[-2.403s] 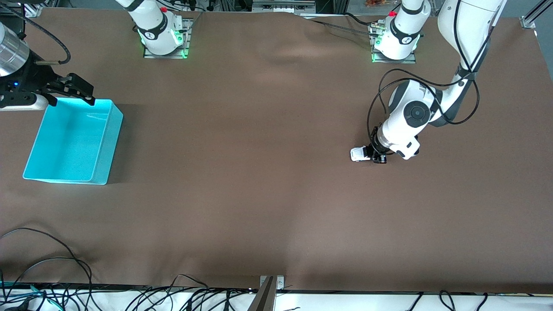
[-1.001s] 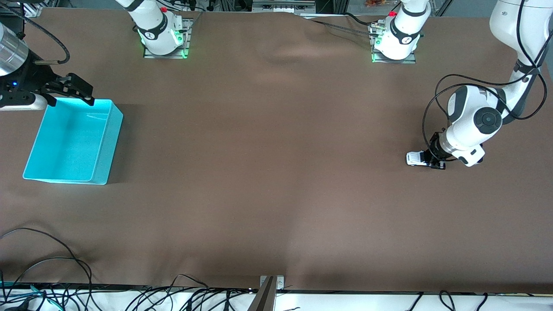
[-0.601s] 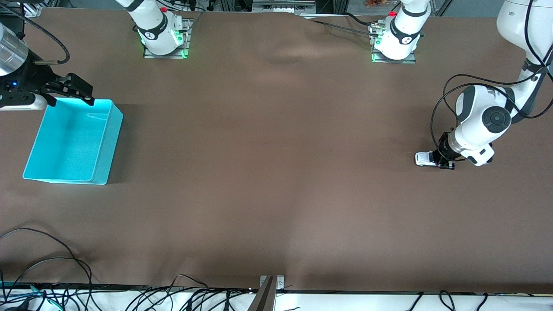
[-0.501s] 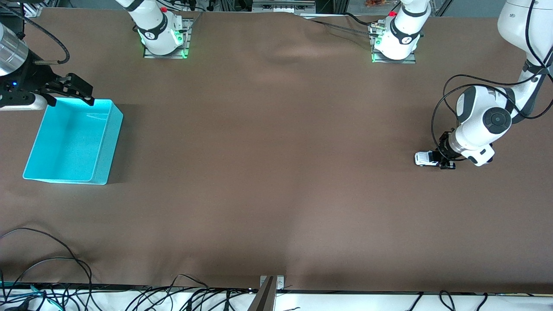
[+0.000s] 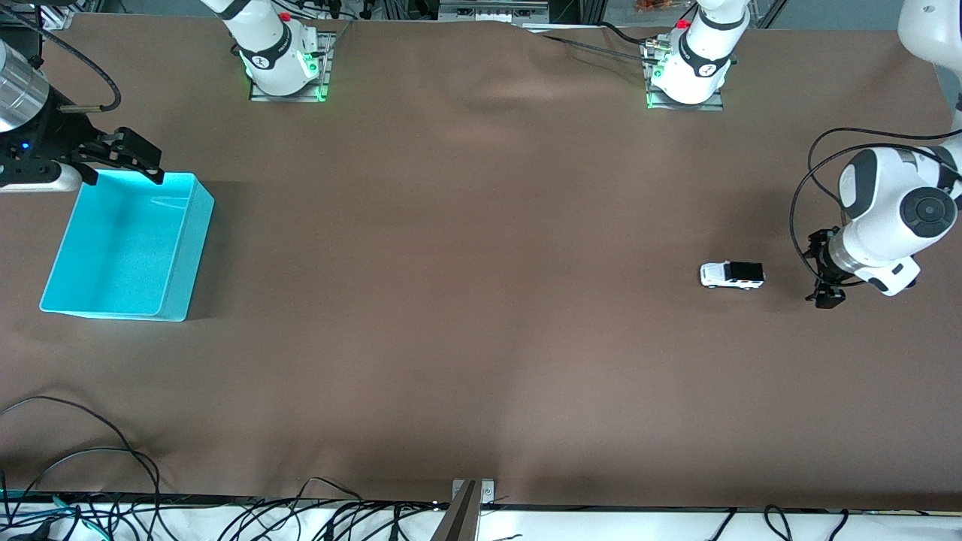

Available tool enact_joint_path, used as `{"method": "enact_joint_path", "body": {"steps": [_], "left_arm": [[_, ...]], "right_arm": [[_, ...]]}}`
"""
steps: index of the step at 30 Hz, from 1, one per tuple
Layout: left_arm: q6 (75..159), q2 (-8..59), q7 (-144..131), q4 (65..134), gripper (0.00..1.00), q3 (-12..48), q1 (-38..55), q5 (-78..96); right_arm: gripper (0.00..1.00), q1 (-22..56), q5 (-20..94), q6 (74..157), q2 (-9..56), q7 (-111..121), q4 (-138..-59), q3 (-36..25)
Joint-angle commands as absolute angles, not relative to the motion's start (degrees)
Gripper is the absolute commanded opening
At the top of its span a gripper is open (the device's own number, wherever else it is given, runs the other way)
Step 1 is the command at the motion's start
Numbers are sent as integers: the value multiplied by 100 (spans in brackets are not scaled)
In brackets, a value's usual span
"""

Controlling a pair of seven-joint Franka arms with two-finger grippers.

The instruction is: Wind and store white jeep toy

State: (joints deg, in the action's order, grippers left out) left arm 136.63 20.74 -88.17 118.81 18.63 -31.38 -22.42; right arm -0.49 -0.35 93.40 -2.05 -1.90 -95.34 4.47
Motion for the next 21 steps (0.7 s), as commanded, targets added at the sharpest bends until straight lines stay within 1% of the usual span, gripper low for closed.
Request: {"method": "enact_joint_path", "body": {"steps": [1, 4, 7, 14, 21], "left_arm": [[13263, 1583, -8236, 11883, 100, 2056, -3164, -2171], [13175, 1398, -7894, 11857, 100, 2118, -3164, -2092], [12912, 1292, -7498, 11655, 100, 2127, -3138, -1996], [11840, 1274, -6216, 10645, 100, 2136, -3094, -1451], [11145, 1274, -4845, 10003, 100, 2241, -3111, -1397]], "right_arm": [[100, -44, -97, 9343, -246, -237, -9510, 448], [100, -44, -97, 9352, -237, -237, -9510, 448], [100, -44, -105, 9352, -246, -237, -9501, 448], [100, -53, -105, 9343, -220, -237, -9475, 448], [100, -53, -97, 9334, -220, -237, -9475, 448]]}}
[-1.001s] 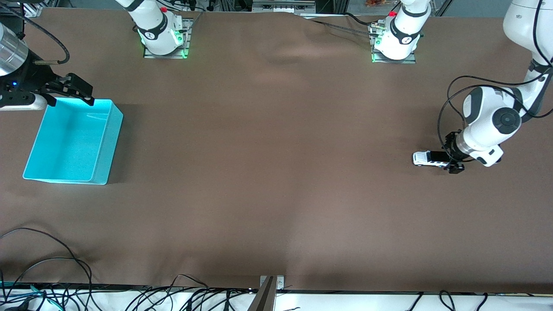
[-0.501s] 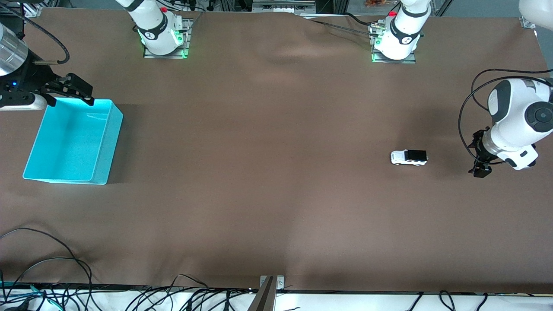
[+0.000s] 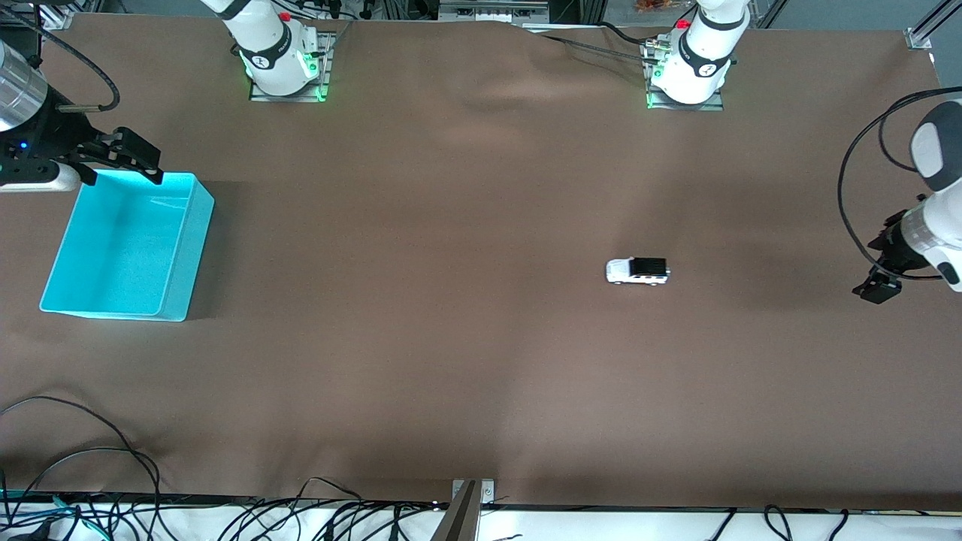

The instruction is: Wind and store white jeep toy

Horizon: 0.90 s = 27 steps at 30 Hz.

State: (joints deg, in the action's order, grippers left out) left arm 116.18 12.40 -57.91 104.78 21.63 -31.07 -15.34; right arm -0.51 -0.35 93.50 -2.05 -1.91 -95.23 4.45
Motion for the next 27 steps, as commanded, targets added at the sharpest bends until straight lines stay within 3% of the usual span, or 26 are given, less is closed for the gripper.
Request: {"method": "enact_joint_path", "body": {"steps": [1, 27], "left_arm": [[11075, 1274, -4669, 9924, 100, 2259, -3111, -1389], [9580, 1336, -1143, 8095, 100, 2276, -2988, -194]], "right_arm": [[100, -53, -97, 9343, -220, -237, -9475, 448], [100, -53, -97, 9334, -220, -237, -9475, 448]]}}
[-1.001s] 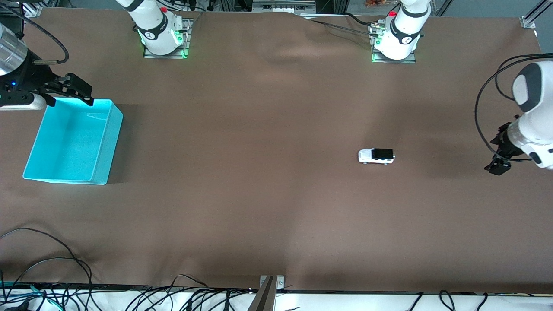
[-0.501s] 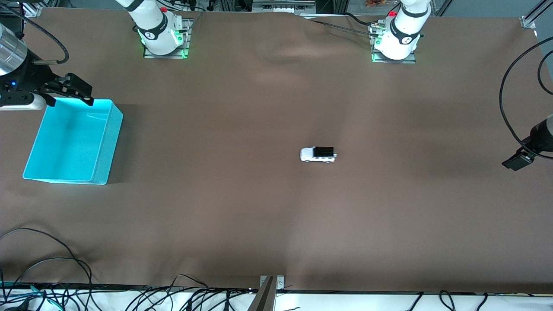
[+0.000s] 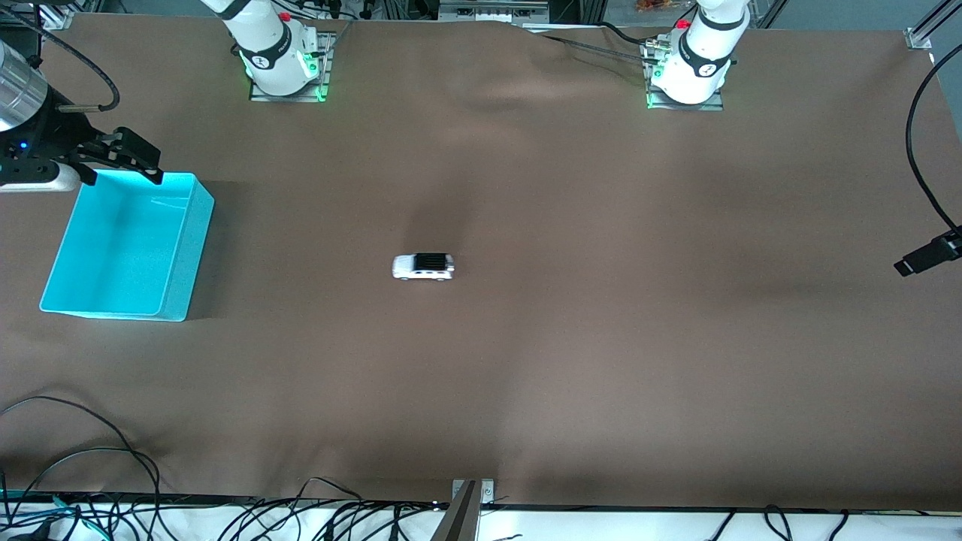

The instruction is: Wind and store white jeep toy

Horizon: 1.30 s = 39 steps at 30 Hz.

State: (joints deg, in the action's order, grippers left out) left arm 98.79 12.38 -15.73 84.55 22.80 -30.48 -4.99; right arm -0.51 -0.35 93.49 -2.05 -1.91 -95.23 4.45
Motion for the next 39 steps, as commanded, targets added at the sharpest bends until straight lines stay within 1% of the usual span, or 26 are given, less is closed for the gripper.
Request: {"method": "enact_joint_path", "body": {"steps": [1, 6, 10, 16, 20, 39], "left_arm": [[9580, 1336, -1143, 8095, 100, 2285, -2980, -167], [9580, 1318, -1125, 8077, 100, 2320, -2900, -97], [9554, 1292, -1108, 8095, 100, 2557, -2909, -132], [9431, 1239, -1063, 8077, 100, 2619, -2909, -114], [9431, 1143, -1072, 8077, 100, 2768, -2909, -132], [9396, 1143, -1072, 8086, 100, 2672, -3173, -53]], "right_arm": [[100, -53, -97, 9334, -220, -237, -9475, 448], [100, -53, -97, 9334, -220, -237, -9475, 448], [100, -53, -97, 9334, -220, -237, -9475, 448], [100, -53, -97, 9343, -220, -237, -9475, 448], [100, -53, -97, 9343, -220, -237, -9475, 448], [100, -62, -97, 9343, -202, -237, -9475, 439]]}}
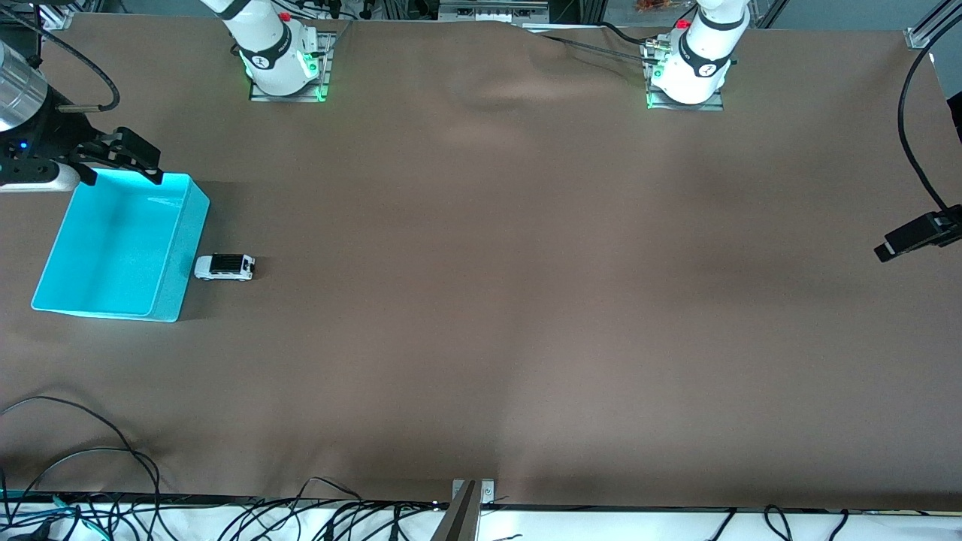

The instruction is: Wind and store white jeep toy

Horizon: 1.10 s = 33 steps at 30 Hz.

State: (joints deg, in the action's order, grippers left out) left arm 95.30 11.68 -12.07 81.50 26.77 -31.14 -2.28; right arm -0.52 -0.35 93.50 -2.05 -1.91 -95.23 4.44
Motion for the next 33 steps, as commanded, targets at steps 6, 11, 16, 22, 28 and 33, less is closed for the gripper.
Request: {"method": "enact_joint_path", "body": {"steps": [6, 11, 16, 22, 28, 33], "left_arm": [[9360, 1151, -1072, 8112, 100, 2663, -3182, -53], [9317, 1143, -1090, 8139, 100, 2628, -3129, -53], [9141, 1081, -1081, 8156, 100, 1980, -2559, -53], [9088, 932, -1055, 8209, 100, 951, -1689, 254], [9062, 782, -1028, 8376, 100, 45, -810, 422], [9062, 686, -1037, 8508, 100, -368, -291, 422]], "right_arm": [[100, -62, -88, 9308, -202, -246, -9475, 431], [100, -44, -123, 9281, -228, -377, -9475, 466], [100, -53, -105, 9264, -220, -413, -9475, 440], [100, -70, -105, 9264, -158, -431, -9519, 413], [100, -79, -105, 9246, -88, -431, -9554, 413], [100, -79, -123, 9185, -35, -431, -9562, 413]]}}
